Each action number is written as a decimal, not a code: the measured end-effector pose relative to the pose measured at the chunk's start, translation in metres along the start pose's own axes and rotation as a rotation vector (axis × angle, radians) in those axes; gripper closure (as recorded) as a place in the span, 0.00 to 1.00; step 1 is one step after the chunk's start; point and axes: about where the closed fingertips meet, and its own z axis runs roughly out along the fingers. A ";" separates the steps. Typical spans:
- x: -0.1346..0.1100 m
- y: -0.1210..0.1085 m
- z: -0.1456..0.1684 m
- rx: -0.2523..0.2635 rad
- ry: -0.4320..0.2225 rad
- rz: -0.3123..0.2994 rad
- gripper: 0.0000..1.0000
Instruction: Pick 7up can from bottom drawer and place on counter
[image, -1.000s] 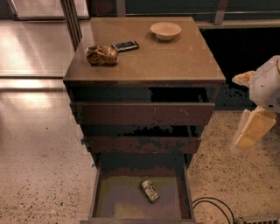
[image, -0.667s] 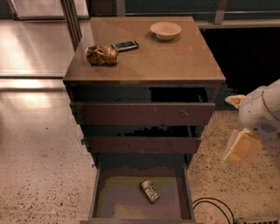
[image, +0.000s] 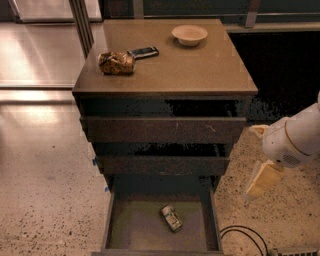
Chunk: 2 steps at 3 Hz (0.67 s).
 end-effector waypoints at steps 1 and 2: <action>0.009 0.002 0.026 0.004 -0.025 -0.008 0.00; 0.017 -0.001 0.066 0.018 -0.049 -0.035 0.00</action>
Offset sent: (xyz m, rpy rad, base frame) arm 0.0306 0.0132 -0.1146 0.0478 -0.0905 0.0476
